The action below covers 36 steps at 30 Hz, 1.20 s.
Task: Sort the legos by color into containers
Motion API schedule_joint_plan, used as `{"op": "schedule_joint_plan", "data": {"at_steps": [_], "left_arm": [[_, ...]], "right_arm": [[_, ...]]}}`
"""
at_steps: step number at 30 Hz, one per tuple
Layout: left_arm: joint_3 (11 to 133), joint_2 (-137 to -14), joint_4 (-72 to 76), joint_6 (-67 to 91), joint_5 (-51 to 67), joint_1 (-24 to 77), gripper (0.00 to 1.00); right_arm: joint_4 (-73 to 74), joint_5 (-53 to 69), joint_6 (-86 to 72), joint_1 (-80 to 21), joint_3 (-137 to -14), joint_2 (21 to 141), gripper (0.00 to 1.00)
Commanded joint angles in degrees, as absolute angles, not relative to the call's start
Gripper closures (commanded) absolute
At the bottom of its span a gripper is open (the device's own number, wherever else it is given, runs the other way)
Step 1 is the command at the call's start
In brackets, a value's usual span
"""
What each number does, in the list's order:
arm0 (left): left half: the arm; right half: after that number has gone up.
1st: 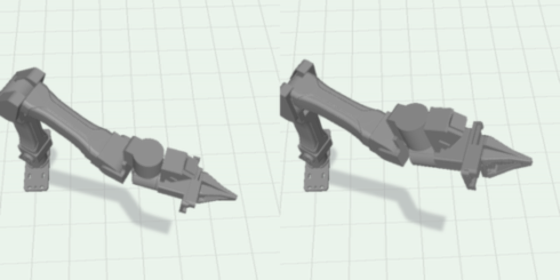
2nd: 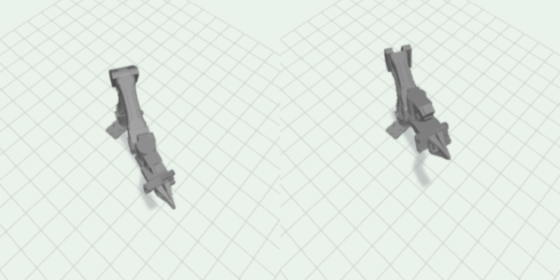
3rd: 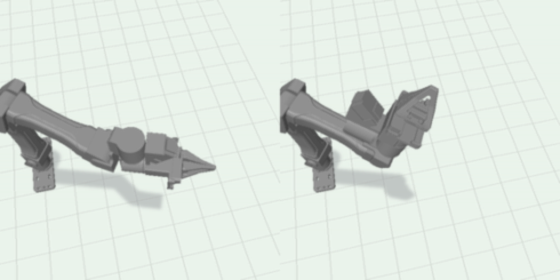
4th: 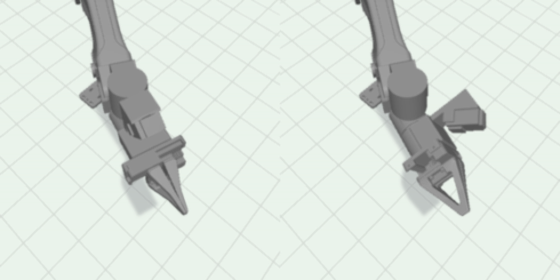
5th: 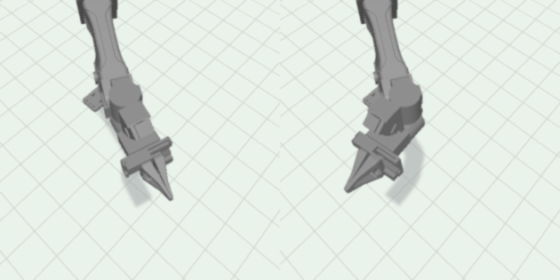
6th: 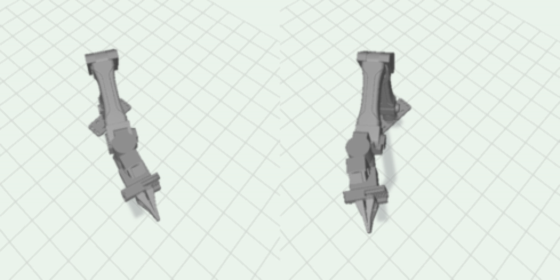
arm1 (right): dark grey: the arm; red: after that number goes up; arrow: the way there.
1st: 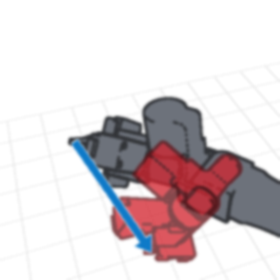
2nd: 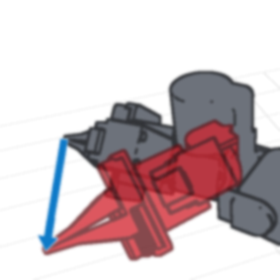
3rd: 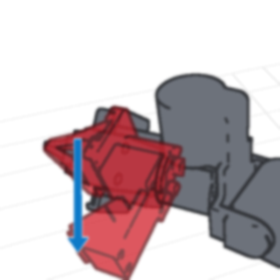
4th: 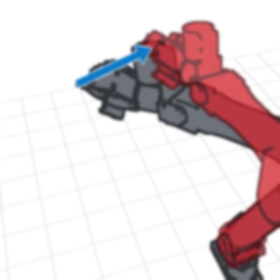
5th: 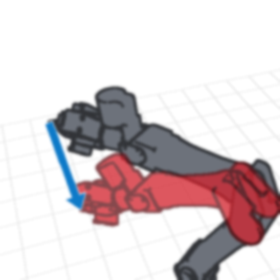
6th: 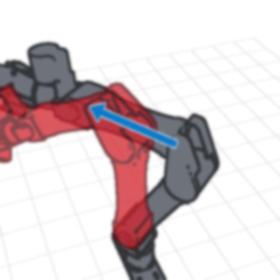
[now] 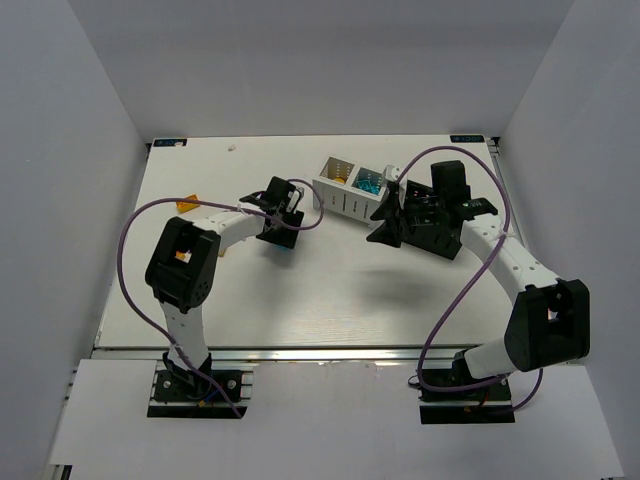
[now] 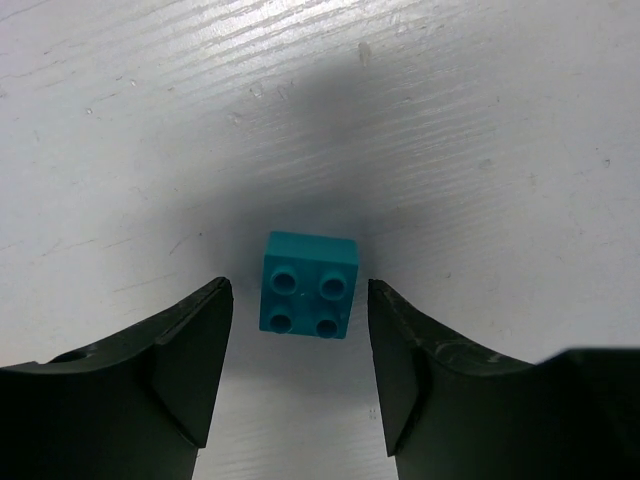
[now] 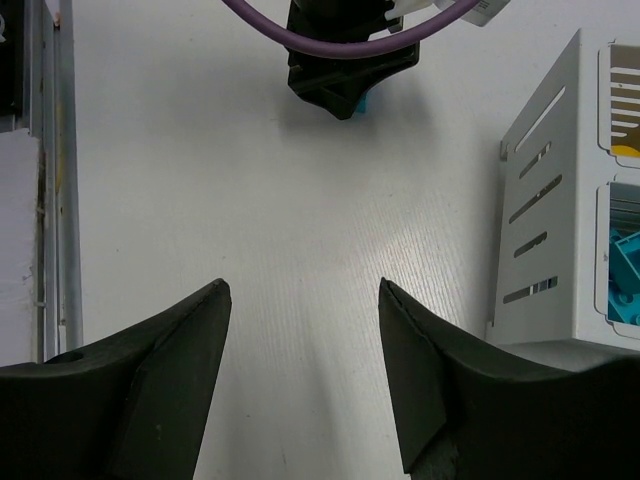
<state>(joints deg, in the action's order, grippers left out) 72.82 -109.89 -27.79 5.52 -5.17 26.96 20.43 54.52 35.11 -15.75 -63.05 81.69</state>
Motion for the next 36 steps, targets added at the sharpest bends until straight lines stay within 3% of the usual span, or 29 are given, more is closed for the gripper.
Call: {"op": "schedule_joint_plan", "data": {"at_steps": [1, 5, 12, 15, 19, 20, 25, 36], "left_arm": [[73.92, -108.98, -25.93, 5.97, -4.31, 26.54, 0.34], [73.39, -108.9, -25.23, 7.03, -3.78, 26.46, 0.43], [71.72, -105.48, -23.12, 9.4, -2.47, 26.37, 0.7], [71.81, -102.49, -22.59, 10.81, -1.24, 26.28, 0.75], [72.68, -98.27, -20.22, 15.1, 4.99, 26.37, 0.77], [72.69, -96.87, -19.26, 16.07, 6.14, 26.37, 0.78], [72.51, -94.4, -10.13, 25.37, 12.12, 26.45, 0.81], [85.5, -103.25, -1.93, 33.13, 15.91, 29.7, 0.82]], "right_arm": [[18.54, 55.28, 34.63, -15.38, -62.67, 79.89, 0.34], [18.46, 55.28, 34.37, -15.29, -62.49, 79.8, 0.34], [15.83, 52.84, 30.95, -15.03, -62.58, 78.75, 0.36], [14.42, 49.76, 26.9, -14.77, -63.71, 78.23, 0.39], [10.82, 46.5, 20.75, -13.72, -65.21, 77.34, 0.56], [8.72, 45.54, 16.57, -13.1, -65.48, 77.17, 0.77], [6.24, 40.53, 9.59, -11.43, -67.93, 76.99, 1.0], [4.75, 39.37, 7.47, -9.67, -65.48, 75.06, 1.0]]}}
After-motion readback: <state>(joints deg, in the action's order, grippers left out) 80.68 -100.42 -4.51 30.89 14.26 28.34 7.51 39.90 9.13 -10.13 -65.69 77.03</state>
